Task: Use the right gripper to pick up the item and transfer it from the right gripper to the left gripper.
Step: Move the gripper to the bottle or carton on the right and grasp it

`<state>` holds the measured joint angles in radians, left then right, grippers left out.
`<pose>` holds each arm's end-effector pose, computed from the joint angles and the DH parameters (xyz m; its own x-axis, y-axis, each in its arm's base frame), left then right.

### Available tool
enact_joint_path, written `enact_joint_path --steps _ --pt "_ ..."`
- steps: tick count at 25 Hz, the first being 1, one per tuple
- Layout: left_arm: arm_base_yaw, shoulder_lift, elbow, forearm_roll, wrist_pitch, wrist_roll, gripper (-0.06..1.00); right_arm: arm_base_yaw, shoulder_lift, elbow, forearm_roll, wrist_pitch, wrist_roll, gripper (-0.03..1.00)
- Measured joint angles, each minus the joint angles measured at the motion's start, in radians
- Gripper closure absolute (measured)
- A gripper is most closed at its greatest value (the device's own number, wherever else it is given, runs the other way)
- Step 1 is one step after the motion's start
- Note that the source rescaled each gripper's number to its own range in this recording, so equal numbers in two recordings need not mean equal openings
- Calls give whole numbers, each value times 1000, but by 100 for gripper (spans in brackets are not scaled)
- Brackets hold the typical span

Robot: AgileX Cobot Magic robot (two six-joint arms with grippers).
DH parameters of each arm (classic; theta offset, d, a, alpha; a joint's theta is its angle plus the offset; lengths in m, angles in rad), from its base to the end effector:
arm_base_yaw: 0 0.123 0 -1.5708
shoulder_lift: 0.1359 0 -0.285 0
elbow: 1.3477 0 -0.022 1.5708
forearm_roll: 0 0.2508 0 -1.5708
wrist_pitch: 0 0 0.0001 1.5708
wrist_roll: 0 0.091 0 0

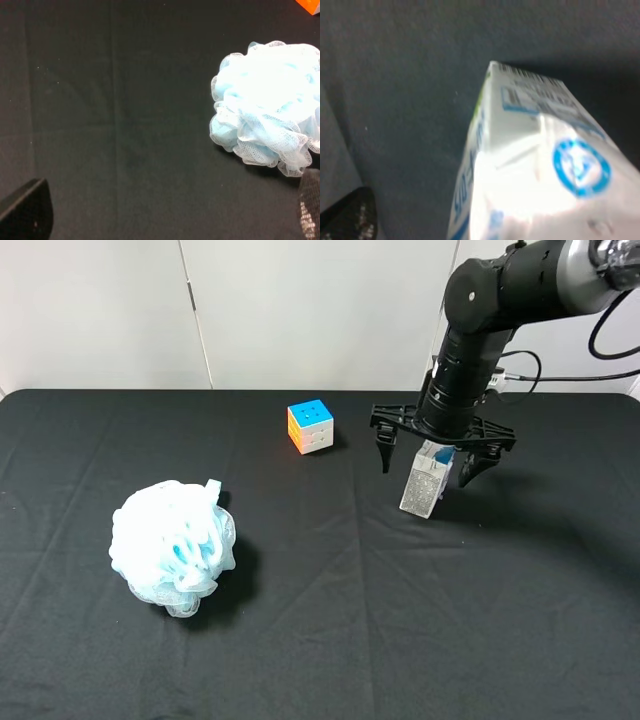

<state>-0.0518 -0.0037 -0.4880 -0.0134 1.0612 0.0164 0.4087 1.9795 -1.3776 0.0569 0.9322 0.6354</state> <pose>-0.0041 -0.0009 0.2739 -0.4625 0.0339 -0.8860 0.0667 0.9978 0.0033 0.3544 0.1580 0.1722 -0.9636 0.2581 -0.0694 0.2495 0.9618 0.1127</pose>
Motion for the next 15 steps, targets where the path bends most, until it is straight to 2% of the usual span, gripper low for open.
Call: enact_joint_path --steps 8,15 --pt "0 0 0 0 0 0 -1 0 14 0 -57 -15 57 -3" --pt "0 0 0 0 0 0 -1 0 14 0 -63 -15 74 -3"
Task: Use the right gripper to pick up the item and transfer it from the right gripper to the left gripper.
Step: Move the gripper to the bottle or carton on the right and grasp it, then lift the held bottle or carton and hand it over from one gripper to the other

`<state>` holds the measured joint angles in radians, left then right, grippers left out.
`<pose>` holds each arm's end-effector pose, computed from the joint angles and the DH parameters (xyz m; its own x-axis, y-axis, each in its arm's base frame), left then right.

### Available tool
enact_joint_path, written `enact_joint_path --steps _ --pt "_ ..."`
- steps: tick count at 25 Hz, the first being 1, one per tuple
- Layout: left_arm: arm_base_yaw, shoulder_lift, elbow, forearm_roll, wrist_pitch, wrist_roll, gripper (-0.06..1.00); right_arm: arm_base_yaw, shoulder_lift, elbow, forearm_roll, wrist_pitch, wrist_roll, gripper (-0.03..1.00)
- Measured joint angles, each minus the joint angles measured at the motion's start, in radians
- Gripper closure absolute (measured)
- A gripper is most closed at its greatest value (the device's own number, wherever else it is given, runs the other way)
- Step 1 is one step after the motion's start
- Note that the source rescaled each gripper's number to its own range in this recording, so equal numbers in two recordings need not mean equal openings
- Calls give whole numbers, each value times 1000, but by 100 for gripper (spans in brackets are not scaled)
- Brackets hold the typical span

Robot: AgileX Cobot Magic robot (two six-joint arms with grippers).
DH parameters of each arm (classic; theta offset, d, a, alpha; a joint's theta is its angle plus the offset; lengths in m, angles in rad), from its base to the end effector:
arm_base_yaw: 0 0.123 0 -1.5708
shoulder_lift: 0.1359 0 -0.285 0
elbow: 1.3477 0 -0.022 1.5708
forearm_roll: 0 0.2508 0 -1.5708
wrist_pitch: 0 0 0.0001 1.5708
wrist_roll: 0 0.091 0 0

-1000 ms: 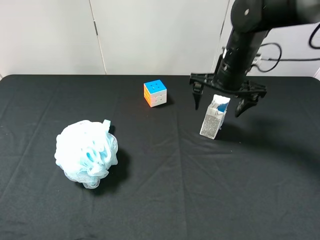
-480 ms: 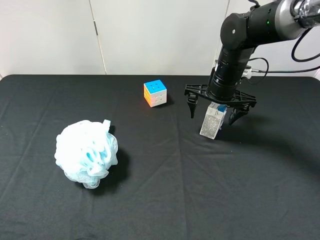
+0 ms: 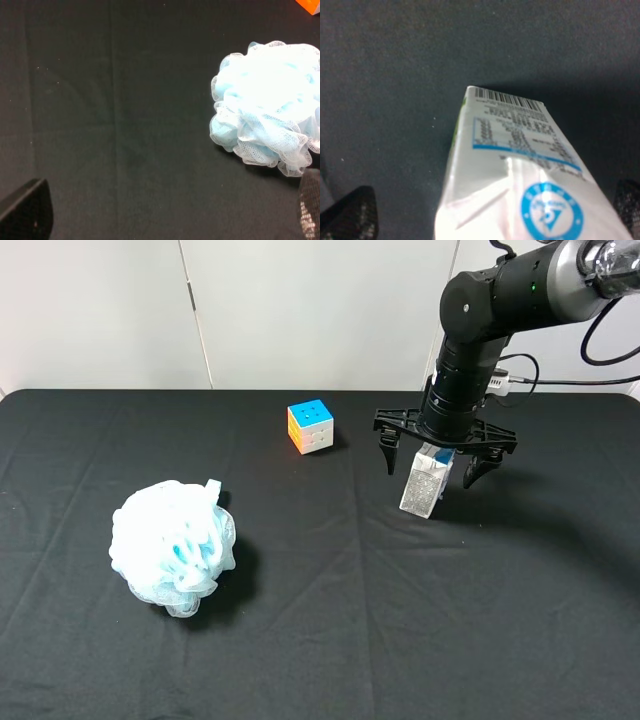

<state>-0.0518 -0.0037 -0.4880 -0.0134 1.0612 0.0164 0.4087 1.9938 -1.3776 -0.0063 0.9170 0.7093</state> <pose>-0.0041 -0.0009 0.2739 -0.4625 0.0339 -0.8860 0.0667 0.9978 0.0033 0.3580 0.1546 0.1668 -0.9505 0.2949 -0.0980 0.2882 0.9545 0.0769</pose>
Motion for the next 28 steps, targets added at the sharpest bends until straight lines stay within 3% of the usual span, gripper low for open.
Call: enact_joint_path --steps 2,8,21,28 --pt "0 0 0 0 0 0 -1 0 0 0 0 1 0 9" --pt "0 0 0 0 0 0 -1 0 0 0 6 13 5 96" --pt "0 0 0 1 0 0 -1 0 -1 0 49 6 -45 97" --pt "0 0 0 1 0 0 -1 0 -73 -20 68 56 -48 97"
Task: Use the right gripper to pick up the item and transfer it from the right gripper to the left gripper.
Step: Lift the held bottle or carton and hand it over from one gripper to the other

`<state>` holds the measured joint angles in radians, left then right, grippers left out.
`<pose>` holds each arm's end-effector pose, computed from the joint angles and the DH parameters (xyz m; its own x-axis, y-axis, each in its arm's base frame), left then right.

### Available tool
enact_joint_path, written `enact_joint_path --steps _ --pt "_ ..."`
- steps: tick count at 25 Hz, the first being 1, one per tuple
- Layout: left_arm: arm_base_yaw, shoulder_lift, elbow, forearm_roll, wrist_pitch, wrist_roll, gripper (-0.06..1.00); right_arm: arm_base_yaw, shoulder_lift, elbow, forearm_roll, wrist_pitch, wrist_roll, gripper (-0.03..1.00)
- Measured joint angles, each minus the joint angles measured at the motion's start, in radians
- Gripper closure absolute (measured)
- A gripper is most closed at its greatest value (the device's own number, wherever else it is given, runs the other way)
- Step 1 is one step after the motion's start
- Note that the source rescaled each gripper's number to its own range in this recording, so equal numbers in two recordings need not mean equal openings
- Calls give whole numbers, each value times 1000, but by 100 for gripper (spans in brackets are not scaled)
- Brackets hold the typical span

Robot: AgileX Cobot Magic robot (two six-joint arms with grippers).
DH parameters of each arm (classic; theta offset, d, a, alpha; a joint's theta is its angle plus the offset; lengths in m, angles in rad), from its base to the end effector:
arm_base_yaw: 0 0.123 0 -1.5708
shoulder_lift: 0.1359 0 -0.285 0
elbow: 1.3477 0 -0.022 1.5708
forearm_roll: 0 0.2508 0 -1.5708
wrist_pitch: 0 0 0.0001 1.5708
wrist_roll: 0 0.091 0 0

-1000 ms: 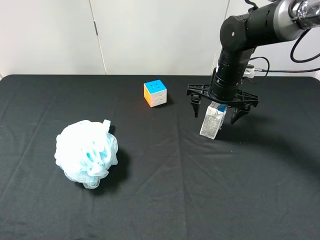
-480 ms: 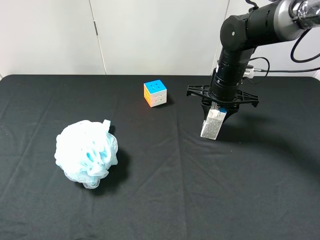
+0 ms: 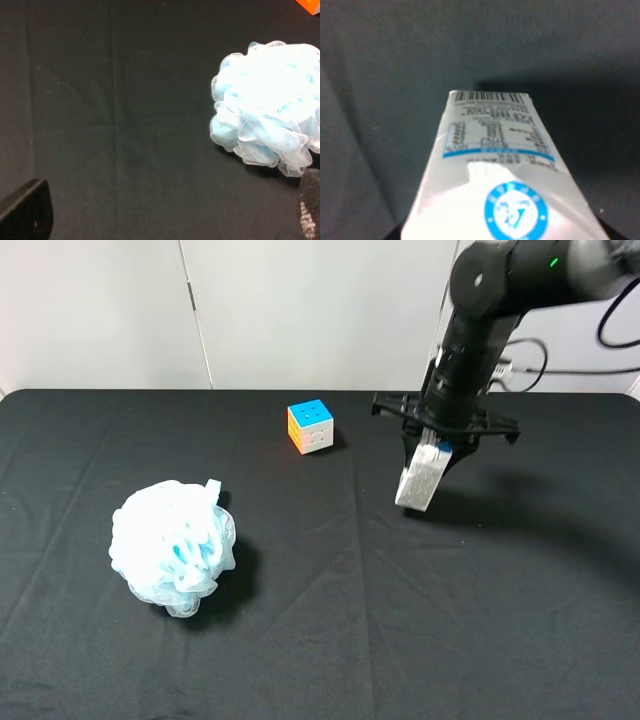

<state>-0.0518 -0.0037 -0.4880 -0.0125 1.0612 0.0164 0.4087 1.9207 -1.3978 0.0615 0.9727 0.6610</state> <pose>-0.0041 -0.0008 0.2739 -0.4625 0.0343 -0.8859 0.0662 0.9978 0.0041 0.3509 0.1570 0.1994 -0.9543 0.2842 -0.0927 0.2698 0.9523 0.1426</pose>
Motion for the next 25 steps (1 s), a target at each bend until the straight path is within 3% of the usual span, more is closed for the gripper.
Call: enact_joint_path --steps 5,12,18,25 --pt "0 0 0 0 0 0 -1 0 -84 -3 0 51 -44 97" --pt "0 0 0 0 0 0 -1 0 -185 -3 -1 103 -213 97" --pt "0 0 0 0 0 0 -1 0 -265 -3 23 128 -431 97" --pt "0 0 0 0 0 0 -1 0 -324 -3 161 201 -723 97"
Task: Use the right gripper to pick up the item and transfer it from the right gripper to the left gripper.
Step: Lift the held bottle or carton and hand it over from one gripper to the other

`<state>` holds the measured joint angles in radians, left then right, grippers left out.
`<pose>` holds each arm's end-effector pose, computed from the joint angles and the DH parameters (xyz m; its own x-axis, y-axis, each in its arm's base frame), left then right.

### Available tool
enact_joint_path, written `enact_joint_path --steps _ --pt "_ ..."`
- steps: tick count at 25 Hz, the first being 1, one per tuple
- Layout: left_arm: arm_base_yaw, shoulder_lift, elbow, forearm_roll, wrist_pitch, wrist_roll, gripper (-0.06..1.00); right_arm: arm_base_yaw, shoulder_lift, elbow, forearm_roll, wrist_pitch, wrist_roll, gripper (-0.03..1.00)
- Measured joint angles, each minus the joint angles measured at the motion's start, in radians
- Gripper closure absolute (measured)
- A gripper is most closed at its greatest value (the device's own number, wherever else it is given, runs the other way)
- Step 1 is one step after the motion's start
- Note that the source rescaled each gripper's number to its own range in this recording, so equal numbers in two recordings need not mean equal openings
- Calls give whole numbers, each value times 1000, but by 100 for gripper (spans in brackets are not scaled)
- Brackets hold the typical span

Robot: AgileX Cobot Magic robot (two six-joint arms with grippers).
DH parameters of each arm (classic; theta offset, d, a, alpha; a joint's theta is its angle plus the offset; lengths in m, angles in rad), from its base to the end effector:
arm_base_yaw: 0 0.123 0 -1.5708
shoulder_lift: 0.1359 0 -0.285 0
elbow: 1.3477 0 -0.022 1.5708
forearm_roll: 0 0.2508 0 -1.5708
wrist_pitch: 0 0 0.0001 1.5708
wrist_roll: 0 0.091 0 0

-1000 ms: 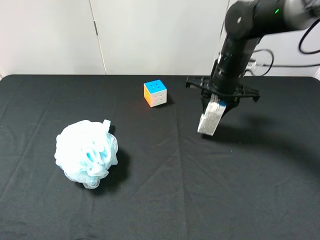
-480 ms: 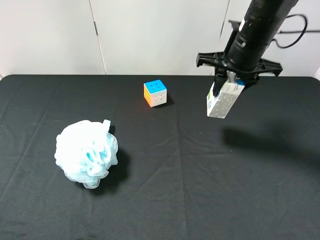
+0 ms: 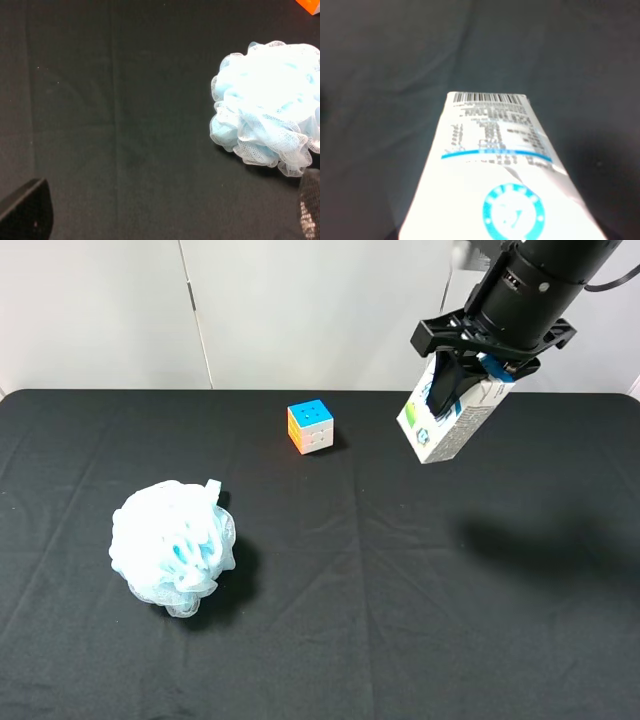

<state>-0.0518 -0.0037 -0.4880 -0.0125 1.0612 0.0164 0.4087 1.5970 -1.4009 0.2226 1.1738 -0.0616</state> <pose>-0.0041 -0.0008 0.2739 -0.4625 0.0343 -0.8859 0.0662 0.9978 0.0041 0.2897 0.1456 0.3137 -0.8886 -0.3574 -0.2876 -0.4211 0.8842 0.2021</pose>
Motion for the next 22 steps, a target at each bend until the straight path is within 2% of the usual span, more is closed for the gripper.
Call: enact_joint_path --steps 5,8,17,22 --pt "0 0 0 0 0 0 -1 6 -3 0 134 45 -209 97" --pt "0 0 0 -1 0 0 -1 51 -3 0 163 45 -318 97" --pt "0 0 0 -1 0 0 -1 241 -3 0 175 25 -379 97" --pt "0 0 0 -1 0 0 -1 355 -3 0 139 6 -459 97"
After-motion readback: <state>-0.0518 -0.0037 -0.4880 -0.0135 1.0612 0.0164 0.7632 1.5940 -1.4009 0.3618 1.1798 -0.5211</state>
